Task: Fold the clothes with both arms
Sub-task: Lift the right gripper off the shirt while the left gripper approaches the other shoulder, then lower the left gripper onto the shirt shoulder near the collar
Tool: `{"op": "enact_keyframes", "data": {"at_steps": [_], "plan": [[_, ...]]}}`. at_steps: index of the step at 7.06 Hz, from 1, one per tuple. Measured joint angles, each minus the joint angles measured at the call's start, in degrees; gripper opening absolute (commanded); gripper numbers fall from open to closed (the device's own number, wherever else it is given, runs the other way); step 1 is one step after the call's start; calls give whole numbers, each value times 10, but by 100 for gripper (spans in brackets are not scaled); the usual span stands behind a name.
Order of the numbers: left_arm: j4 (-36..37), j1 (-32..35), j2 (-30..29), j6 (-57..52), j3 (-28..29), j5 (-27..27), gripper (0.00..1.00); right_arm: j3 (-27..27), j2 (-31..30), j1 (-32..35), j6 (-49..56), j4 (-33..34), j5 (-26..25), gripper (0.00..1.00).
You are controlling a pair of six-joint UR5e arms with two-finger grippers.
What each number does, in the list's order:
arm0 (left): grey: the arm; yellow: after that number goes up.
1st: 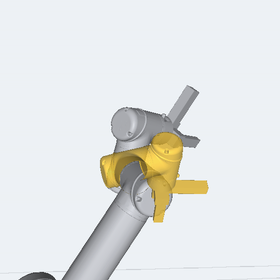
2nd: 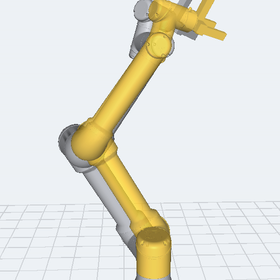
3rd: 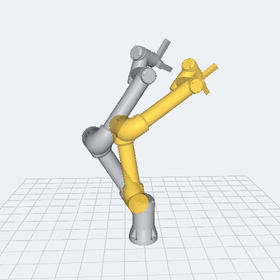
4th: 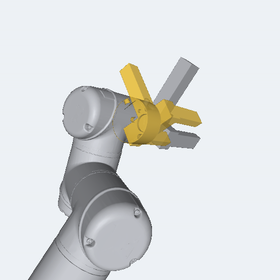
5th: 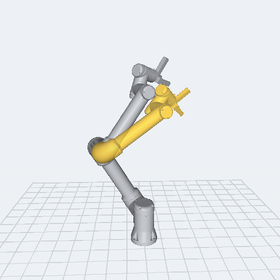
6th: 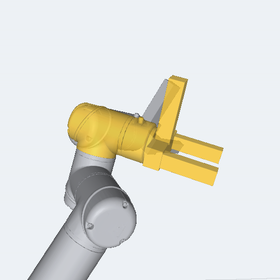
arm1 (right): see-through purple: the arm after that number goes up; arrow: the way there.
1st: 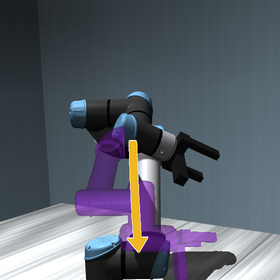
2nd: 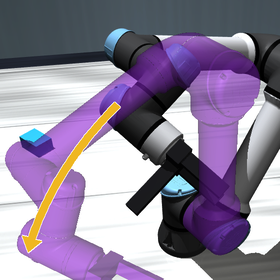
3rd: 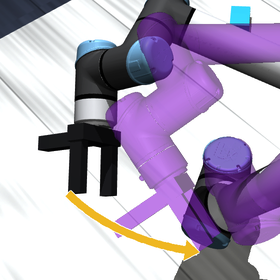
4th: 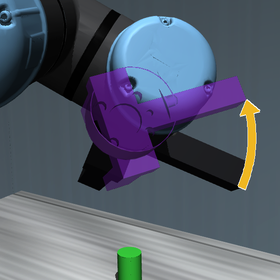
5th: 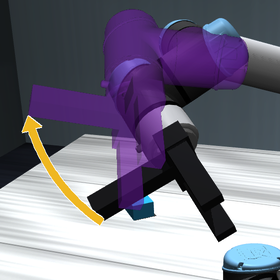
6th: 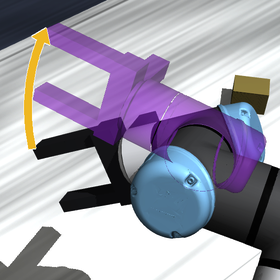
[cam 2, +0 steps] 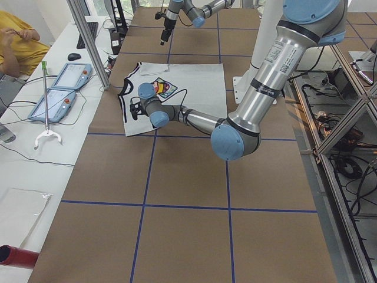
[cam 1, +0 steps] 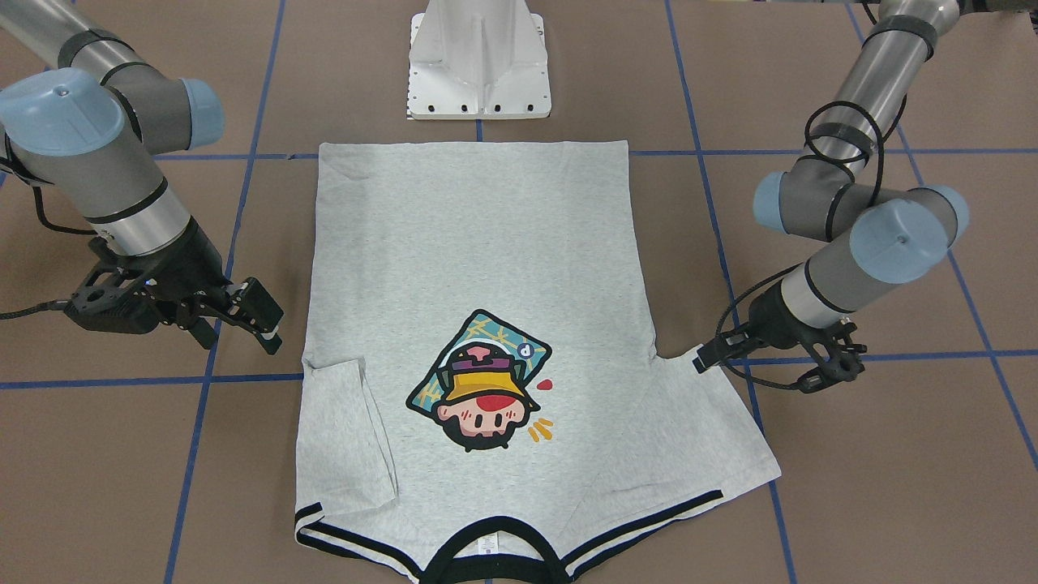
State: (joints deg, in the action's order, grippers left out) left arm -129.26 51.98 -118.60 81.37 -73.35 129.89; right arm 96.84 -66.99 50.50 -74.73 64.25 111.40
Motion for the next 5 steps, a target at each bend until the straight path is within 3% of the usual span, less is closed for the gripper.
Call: {"op": "enact_keyframes", "data": {"at_steps": [3, 5], "plan": [[0, -16, 4, 23, 1, -8, 72, 3, -2, 1, 1, 1, 1, 100], [0, -22, 5, 24, 5, -29, 59, 4, -2, 1, 1, 1, 0, 100]]}}
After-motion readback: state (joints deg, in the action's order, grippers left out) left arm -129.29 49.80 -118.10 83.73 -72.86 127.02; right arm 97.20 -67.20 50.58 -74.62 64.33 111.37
